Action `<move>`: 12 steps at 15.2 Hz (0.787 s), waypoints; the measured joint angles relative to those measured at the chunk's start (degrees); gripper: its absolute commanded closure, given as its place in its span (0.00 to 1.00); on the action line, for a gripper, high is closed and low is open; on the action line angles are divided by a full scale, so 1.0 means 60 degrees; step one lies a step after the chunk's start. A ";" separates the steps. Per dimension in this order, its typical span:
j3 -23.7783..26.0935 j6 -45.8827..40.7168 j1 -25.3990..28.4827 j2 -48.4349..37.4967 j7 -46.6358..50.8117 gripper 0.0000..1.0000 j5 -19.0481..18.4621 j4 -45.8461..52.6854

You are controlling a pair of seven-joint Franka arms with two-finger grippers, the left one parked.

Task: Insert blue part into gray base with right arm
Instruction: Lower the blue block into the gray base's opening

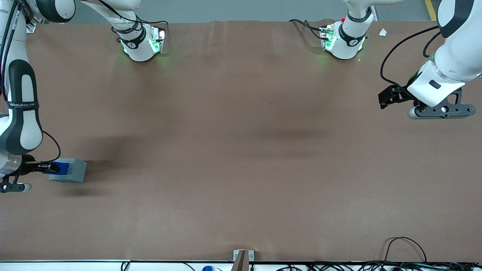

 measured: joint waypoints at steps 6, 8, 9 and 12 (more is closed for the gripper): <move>0.0002 0.0092 0.0001 0.0171 0.0012 0.97 0.0170 0.0090; 0.0002 0.0117 0.0001 0.0220 0.0012 0.41 0.0266 0.0110; 0.0002 0.0126 0.0001 0.0236 0.0012 0.00 0.0279 0.0110; 0.0008 0.0164 0.0003 0.0243 0.0012 0.00 0.0335 0.0135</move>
